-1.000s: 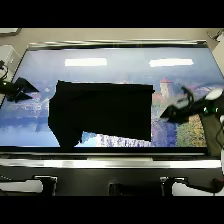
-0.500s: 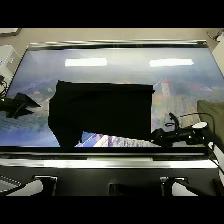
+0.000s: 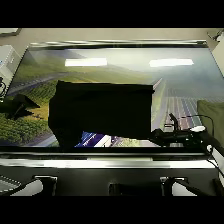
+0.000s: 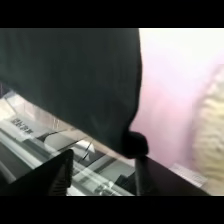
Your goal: Fold the clothes and pants, and hang the long-sleeved shirts on hangers.
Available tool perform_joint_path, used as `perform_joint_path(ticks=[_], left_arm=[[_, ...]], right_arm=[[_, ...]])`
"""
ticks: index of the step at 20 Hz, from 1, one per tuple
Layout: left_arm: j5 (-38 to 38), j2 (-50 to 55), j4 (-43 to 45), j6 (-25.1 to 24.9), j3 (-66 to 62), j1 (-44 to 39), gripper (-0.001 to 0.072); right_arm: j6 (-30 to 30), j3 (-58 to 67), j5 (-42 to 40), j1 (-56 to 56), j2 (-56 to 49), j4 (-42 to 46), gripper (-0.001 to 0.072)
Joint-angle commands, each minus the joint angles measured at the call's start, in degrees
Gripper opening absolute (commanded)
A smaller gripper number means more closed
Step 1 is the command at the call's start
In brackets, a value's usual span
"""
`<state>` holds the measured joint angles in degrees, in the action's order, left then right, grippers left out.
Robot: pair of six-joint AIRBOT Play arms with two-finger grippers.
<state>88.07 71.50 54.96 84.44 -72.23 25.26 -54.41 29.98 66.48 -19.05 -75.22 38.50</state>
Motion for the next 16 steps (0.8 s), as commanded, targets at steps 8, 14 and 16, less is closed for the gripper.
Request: perform_joint_path(ticks=[8, 14, 16], left_arm=[[-5.9, 0.0, 0.9, -0.5, 2.8, 1.6, 0.0582], [-7.0, 0.0, 0.9, -2.2, 9.7, 2.4, 0.0582], [-8.3, 0.0, -0.1, -3.6, 14.0, 5.4, 0.0582]], right_arm=[[1.8, -0.1, -5.4, 0.0, 0.0, -2.1, 0.031], [4.3, -0.1, -4.9, 0.0, 0.0, -6.4, 0.0037], [4.3, -0.1, -4.0, 0.0, 0.0, -7.3, 0.0036]])
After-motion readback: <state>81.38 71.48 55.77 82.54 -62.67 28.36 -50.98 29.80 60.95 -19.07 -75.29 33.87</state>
